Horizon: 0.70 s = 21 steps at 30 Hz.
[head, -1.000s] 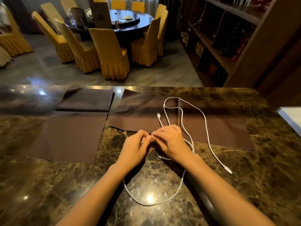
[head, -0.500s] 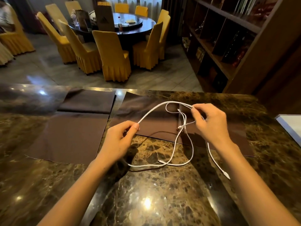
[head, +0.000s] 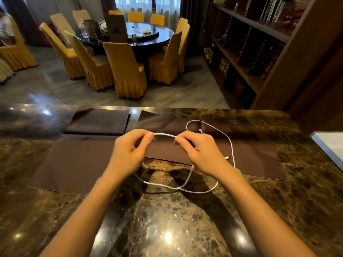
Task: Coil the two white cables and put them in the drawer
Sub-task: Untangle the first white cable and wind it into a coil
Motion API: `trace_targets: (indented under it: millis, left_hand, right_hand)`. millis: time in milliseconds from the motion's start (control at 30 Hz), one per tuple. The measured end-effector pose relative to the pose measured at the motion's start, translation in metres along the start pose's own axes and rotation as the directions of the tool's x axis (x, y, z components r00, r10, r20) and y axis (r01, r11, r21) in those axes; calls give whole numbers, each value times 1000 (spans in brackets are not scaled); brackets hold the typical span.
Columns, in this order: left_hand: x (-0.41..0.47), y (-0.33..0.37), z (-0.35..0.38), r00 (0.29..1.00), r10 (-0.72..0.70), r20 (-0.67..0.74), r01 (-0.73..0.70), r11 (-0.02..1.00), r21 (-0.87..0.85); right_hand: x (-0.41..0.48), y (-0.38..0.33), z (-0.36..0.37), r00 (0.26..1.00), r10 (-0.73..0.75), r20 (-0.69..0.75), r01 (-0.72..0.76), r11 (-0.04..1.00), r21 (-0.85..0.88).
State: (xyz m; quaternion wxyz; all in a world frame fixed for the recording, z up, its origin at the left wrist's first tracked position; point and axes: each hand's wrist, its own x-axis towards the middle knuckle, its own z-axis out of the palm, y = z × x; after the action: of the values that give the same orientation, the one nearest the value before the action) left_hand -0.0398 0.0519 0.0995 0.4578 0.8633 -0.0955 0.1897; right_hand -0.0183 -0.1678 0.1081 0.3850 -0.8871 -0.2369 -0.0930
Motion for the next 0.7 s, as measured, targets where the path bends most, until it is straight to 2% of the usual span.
trace_targets:
  millis: [133,233,333,400,467,533,600,633,700]
  left_hand:
    - [2,-30,-22,992,-64,-106,80,985,155]
    - [1,-17,-8,998,63,-2,-60,970,235]
    - [5,8,13,968,208,140,-239,934,265]
    - [7,12,18,956,259,140,-287,923,255]
    - [9,5,11,971,234,53,-240,938,252]
    - [9,-11,-1,988,150,-42,-132,948,290]
    - [6,-24,-10,993,84,-80,-51,936,349]
    - [4,-25,-9,993,89,-75,-55,929,365]
    - [-3,-15,6,986,167,-8,-153,924,349]
  right_hand:
    - [-6,5,-13,997,82,4,-82,996,16]
    - [-3,-1,-7,997,74,12,-74,997,17]
    - [2,-13,5,999,37,38,-39,999,38]
    - [3,-17,7,999,31,27,-32,999,40]
    - [0,-13,1,998,55,13,-56,998,41]
    - [-6,-5,-8,995,101,8,-101,993,57]
    - [-12,0,-14,989,150,5,-150,986,76]
    - [-14,1,-15,986,166,6,-166,983,85]
    - [-14,-2,-10,983,185,16,-186,976,114]
